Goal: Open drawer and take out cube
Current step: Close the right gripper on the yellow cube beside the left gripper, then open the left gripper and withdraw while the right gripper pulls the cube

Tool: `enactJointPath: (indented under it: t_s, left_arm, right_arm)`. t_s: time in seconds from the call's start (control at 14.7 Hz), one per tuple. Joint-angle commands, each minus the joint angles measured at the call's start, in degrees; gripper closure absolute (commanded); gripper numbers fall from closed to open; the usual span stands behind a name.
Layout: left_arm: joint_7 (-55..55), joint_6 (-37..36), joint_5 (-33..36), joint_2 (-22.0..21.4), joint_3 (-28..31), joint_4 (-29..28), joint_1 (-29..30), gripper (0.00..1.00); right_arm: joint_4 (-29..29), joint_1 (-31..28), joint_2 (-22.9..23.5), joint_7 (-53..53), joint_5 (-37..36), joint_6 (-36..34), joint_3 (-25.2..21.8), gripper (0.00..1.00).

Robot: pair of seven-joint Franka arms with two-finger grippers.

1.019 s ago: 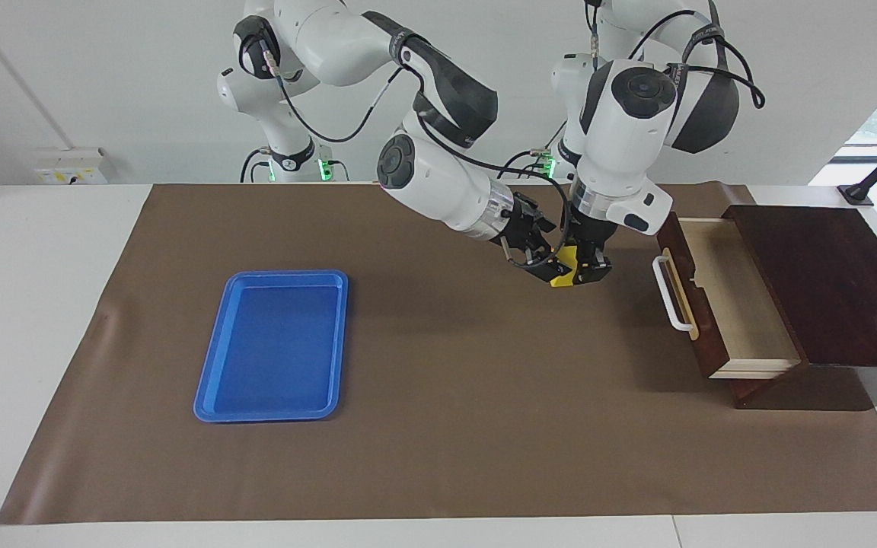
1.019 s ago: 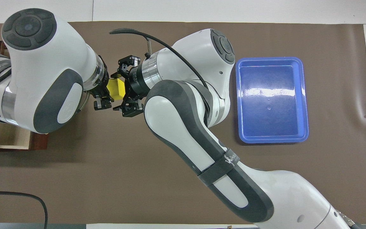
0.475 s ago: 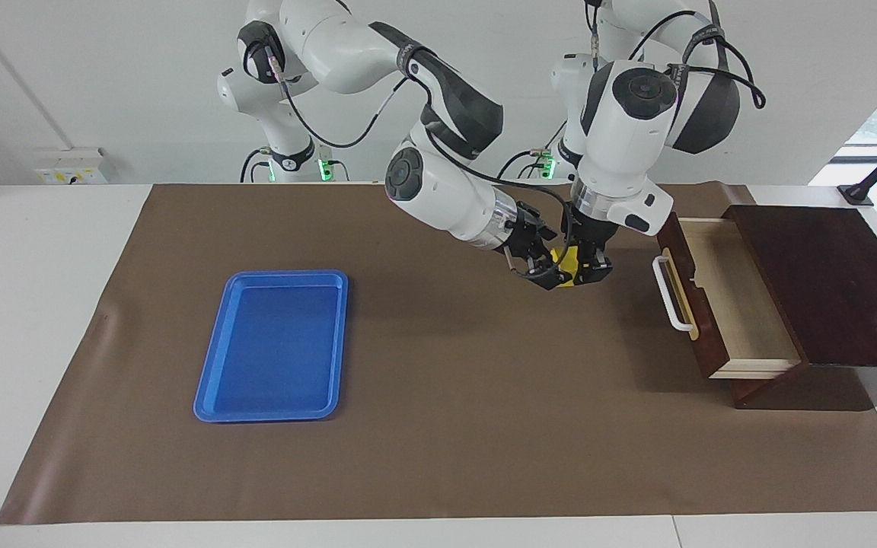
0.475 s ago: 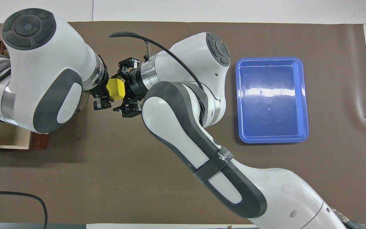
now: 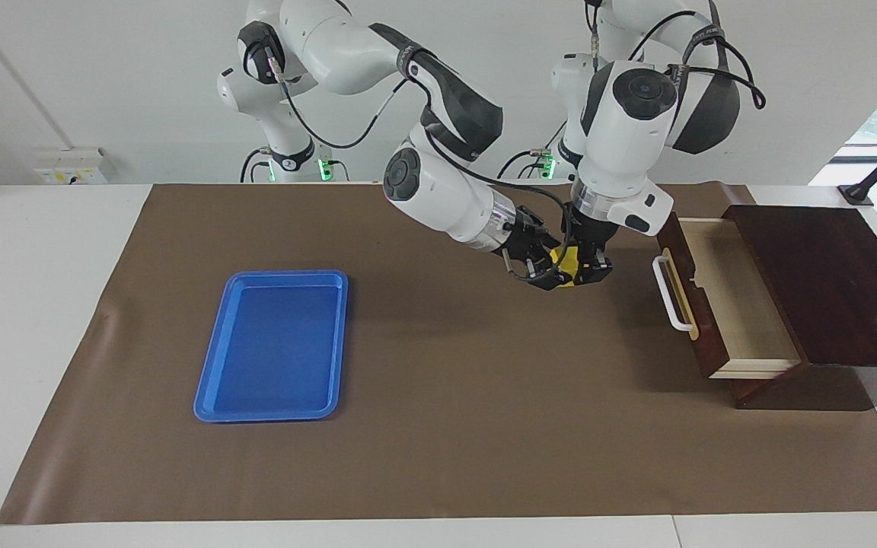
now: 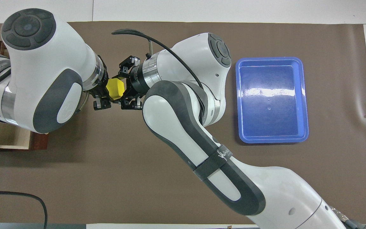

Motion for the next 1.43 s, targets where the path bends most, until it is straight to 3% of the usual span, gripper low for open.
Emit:
enactJointPath:
  t_s: [0.0, 0.27, 0.34, 0.48, 0.54, 0.61, 0.68, 1.09, 1.36]
  left_arm:
    - [-0.31, 1.12, -0.81, -0.56, 0.04, -0.57, 0.42, 0.85]
    - [-0.40, 1.12, -0.90, -0.56, 0.04, -0.57, 0.51, 0.84]
    - [-0.40, 1.12, -0.90, -0.56, 0.04, -0.57, 0.51, 0.79]
    - [-0.31, 1.12, -0.90, -0.56, 0.04, -0.57, 0.51, 0.61]
    - [-0.31, 1.12, -0.90, -0.56, 0.04, -0.57, 0.51, 0.47]
    - [-0.23, 1.12, -0.82, -0.56, 0.04, -0.57, 0.51, 0.19]
    - [-0.14, 1.12, -0.73, -0.56, 0.13, -0.48, 0.51, 0.00]
    - [1.00, 0.94, -0.55, -1.35, 0.22, -0.92, 4.36, 0.00]
    - [5.65, 3.30, -0.46, -4.15, 0.22, -7.31, 8.67, 0.00]
  right_arm:
    - [-0.60, 0.71, -0.12, -1.29, 1.46, 2.12, 0.10, 1.00]
    - [-0.60, 0.10, -0.21, -1.12, 1.20, 2.14, 0.10, 1.00]
    - [-0.60, -0.17, -0.21, -1.12, 1.11, 1.96, 0.10, 1.00]
    - [-0.60, -0.17, -0.30, -1.12, 0.94, 2.13, 0.10, 1.00]
    - [-0.60, -0.17, -0.30, -1.12, 0.85, 2.31, 0.10, 1.00]
    - [-0.60, -0.17, -0.30, -1.20, 0.85, 2.39, 0.10, 1.00]
    - [-0.60, -0.26, -0.30, -1.12, 0.85, 2.22, 0.10, 1.00]
    - [-0.60, -3.33, -0.82, -2.34, 0.41, 0.11, -0.43, 1.00]
    - [-1.82, -10.95, -2.22, -6.29, 0.41, -5.06, -0.52, 1.00]
